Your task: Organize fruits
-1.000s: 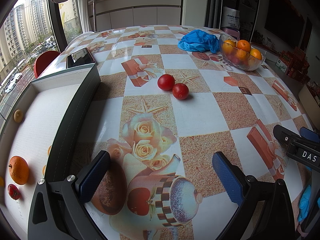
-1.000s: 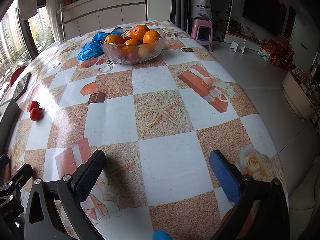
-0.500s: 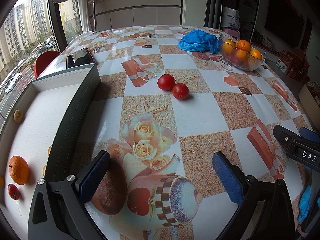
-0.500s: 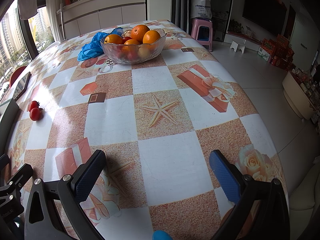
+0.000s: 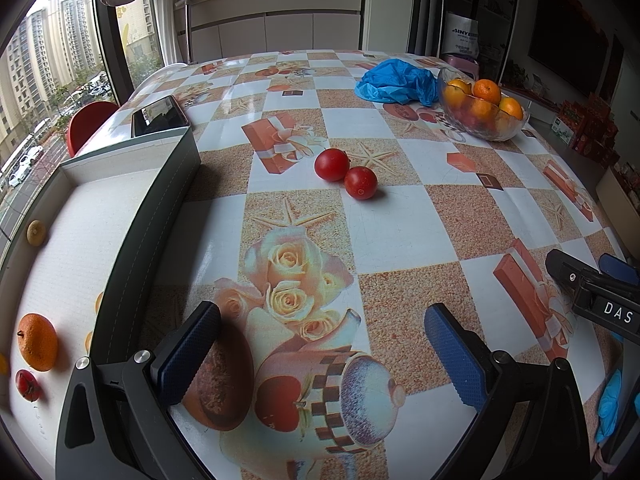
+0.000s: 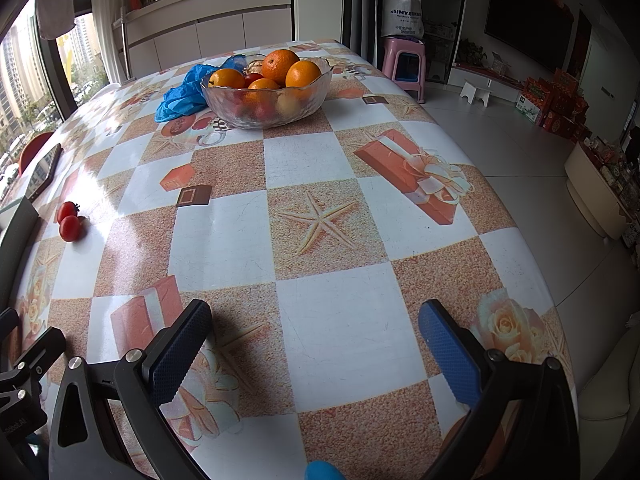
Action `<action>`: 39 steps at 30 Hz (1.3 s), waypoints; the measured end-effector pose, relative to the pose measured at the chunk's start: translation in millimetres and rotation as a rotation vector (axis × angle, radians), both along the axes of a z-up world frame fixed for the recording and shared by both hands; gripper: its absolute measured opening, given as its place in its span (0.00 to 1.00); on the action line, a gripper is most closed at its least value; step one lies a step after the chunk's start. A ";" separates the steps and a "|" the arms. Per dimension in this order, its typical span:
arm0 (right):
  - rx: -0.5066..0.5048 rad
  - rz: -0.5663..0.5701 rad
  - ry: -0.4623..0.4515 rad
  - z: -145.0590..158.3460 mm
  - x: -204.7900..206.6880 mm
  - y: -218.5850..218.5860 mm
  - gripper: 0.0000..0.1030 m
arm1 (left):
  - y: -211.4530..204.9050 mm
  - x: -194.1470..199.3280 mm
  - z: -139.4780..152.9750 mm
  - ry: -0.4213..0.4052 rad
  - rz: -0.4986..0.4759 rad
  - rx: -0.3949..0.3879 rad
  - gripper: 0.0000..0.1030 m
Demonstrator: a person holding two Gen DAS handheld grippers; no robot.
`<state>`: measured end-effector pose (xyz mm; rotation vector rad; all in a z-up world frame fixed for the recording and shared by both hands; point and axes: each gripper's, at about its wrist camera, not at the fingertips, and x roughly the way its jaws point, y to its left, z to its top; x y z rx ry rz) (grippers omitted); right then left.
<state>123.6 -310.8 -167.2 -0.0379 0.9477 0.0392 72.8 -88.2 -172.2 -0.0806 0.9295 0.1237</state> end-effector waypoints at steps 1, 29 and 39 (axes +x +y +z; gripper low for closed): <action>0.000 0.000 0.000 0.0 0.1 0.0 1.00 | 0.2 1.2 0.5 0.007 -0.001 -0.002 0.99; 0.000 0.000 0.000 0.2 0.2 -0.2 1.00 | 13.7 111.2 13.4 0.070 -0.040 -0.096 0.33; 0.000 0.001 -0.001 0.3 0.0 -0.3 1.00 | -4.8 66.2 13.8 0.011 -0.121 -0.162 0.24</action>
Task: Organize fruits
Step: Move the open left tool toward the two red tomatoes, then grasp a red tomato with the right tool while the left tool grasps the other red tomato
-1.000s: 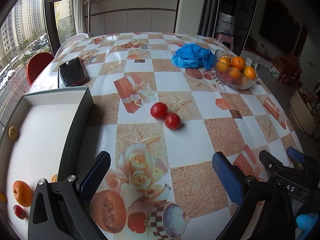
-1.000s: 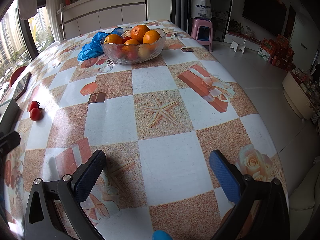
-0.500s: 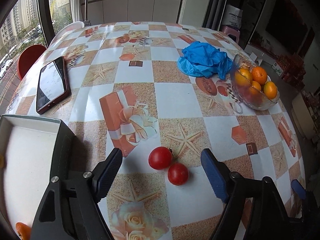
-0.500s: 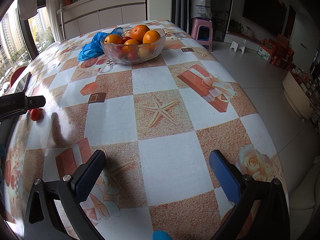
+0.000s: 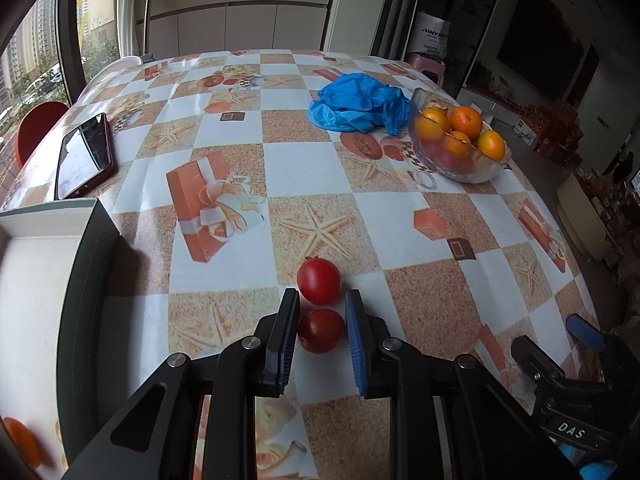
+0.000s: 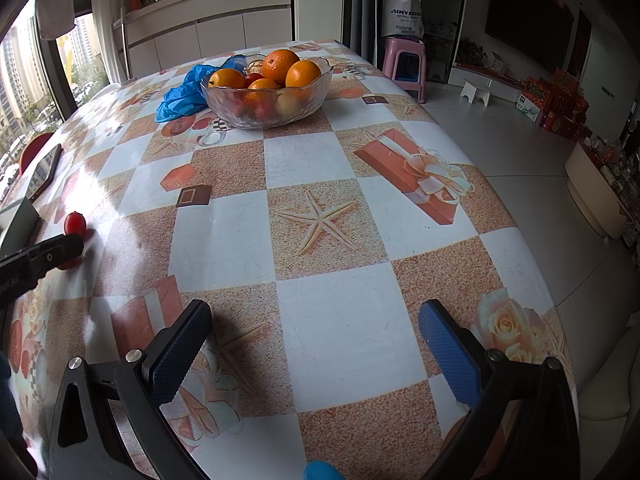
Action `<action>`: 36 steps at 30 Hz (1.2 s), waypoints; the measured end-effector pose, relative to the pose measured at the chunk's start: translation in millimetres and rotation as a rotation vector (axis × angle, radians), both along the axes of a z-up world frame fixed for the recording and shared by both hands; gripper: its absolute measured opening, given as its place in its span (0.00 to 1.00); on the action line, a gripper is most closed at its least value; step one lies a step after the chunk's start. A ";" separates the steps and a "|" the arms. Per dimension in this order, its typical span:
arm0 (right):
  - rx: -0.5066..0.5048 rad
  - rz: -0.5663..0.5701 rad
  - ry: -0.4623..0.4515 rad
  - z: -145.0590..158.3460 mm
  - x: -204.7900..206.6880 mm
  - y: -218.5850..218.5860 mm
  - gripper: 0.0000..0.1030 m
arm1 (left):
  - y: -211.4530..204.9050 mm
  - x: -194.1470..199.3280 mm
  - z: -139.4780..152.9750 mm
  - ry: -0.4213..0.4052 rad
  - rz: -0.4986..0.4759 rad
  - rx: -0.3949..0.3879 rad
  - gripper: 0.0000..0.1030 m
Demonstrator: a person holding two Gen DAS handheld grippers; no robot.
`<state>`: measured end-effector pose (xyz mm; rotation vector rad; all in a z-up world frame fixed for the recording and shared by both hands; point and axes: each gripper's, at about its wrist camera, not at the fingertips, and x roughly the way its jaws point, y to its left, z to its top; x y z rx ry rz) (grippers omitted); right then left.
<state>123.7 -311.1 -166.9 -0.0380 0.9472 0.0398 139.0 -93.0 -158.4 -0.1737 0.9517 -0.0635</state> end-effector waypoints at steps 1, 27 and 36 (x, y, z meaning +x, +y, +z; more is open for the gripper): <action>0.000 0.000 0.000 0.0 0.1 0.0 1.00 | -2.7 -6.0 0.0 -0.003 -0.008 -0.009 0.24; 0.007 0.098 0.017 1.6 -8.2 22.5 1.00 | 23.5 -27.9 12.5 -0.024 0.063 0.023 0.25; 0.050 0.358 0.023 4.1 10.2 125.9 0.94 | 52.8 -54.5 46.0 -0.110 0.156 0.057 0.95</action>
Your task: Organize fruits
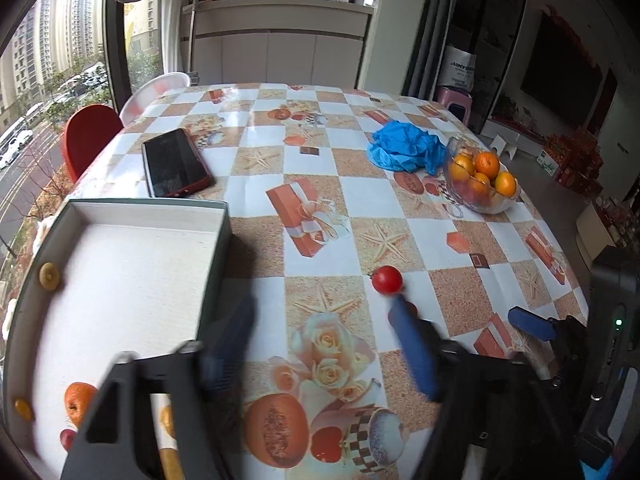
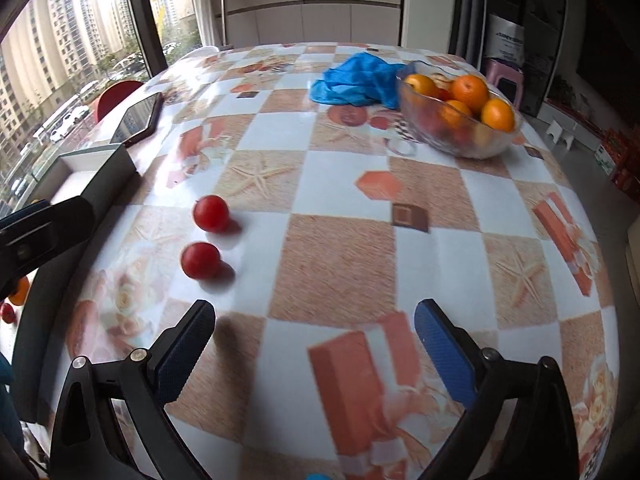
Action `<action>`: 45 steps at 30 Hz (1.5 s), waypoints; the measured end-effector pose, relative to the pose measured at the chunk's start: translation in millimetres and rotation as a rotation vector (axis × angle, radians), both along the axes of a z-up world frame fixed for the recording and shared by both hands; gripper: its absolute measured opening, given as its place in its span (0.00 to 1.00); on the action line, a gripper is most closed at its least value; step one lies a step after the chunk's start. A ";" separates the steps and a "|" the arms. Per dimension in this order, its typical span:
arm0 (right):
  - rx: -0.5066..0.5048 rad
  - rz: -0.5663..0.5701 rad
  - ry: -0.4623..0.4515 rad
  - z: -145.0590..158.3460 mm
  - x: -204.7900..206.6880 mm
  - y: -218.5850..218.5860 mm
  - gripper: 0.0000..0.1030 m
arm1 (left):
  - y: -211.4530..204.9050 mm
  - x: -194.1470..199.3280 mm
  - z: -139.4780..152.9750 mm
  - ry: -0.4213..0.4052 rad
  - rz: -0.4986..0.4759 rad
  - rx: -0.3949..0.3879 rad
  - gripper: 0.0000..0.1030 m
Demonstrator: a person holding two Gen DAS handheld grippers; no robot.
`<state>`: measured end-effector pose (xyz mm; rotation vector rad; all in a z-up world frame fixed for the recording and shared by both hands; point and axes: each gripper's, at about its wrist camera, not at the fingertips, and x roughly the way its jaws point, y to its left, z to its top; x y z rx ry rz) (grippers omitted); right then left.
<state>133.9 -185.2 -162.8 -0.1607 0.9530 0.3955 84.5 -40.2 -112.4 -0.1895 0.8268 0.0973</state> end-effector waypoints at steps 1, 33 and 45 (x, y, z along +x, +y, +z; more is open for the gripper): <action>-0.007 0.016 -0.005 -0.1 1.6 9.2 0.92 | 6.2 -6.2 5.7 -0.044 0.026 -0.002 0.96; 0.071 -0.102 -0.067 4.4 -35.1 -112.4 0.21 | -62.1 59.6 -46.4 0.099 -0.151 0.082 0.28; 0.014 -0.104 -0.122 1.5 -47.7 -107.8 0.21 | -51.9 -21.3 -50.2 0.027 -0.078 0.065 0.28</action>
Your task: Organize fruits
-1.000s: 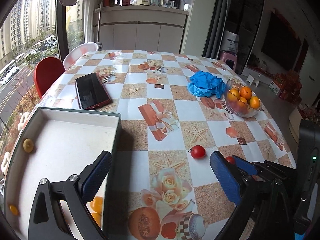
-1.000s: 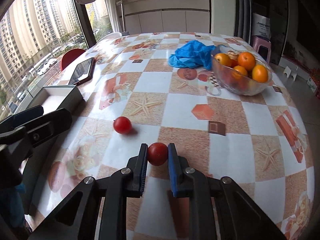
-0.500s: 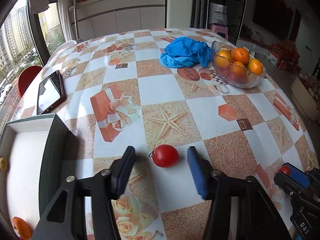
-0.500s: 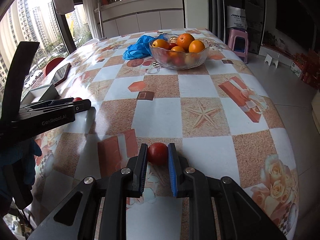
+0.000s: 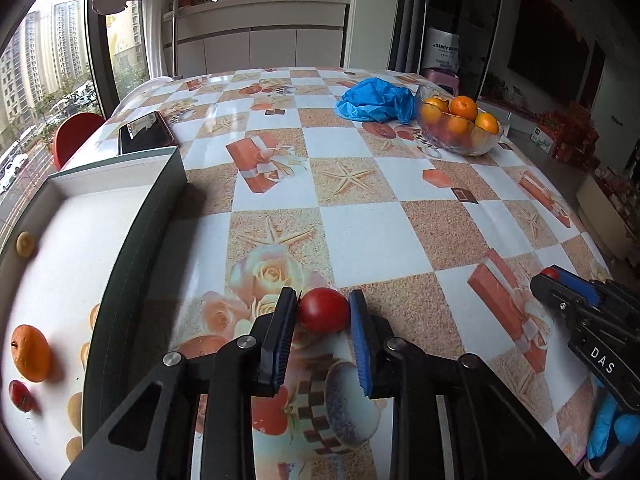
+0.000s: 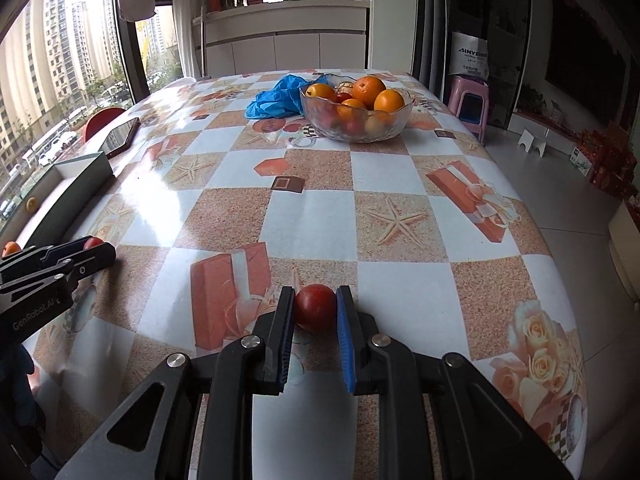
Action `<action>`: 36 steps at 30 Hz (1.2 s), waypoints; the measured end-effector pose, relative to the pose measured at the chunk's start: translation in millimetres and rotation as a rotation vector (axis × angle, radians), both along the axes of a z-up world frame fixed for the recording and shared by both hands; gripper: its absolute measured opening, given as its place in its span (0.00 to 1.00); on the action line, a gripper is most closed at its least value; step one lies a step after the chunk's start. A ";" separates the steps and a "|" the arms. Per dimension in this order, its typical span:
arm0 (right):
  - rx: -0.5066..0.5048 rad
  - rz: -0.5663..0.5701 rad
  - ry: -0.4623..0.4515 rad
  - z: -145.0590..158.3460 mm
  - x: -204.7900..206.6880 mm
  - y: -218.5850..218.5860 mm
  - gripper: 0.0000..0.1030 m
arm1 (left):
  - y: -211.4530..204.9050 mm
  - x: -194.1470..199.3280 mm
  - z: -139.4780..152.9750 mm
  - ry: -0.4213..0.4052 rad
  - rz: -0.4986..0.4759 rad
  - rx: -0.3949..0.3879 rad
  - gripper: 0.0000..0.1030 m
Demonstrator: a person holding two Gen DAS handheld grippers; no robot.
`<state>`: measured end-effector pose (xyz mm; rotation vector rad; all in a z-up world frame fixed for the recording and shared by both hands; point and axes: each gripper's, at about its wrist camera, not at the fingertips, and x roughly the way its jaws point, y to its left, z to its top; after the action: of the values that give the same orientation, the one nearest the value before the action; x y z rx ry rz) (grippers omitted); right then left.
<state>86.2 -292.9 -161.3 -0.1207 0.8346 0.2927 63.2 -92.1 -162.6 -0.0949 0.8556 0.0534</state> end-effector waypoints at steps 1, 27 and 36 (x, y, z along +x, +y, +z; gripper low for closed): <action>0.000 0.000 -0.001 0.1 -0.4 -0.4 0.21 | -0.6 0.8 -0.3 0.001 0.002 0.003 0.28; -0.025 -0.001 -0.012 -0.1 -1.7 1.1 0.21 | 2.6 0.7 -0.8 -0.006 0.008 -0.021 0.28; -0.025 -0.001 -0.012 0.2 -1.8 1.0 0.21 | 2.3 0.6 -0.9 -0.007 0.008 -0.022 0.28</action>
<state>84.4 -291.9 -161.1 -0.1448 0.8269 0.2802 63.8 -89.8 -163.5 -0.1194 0.8494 0.0514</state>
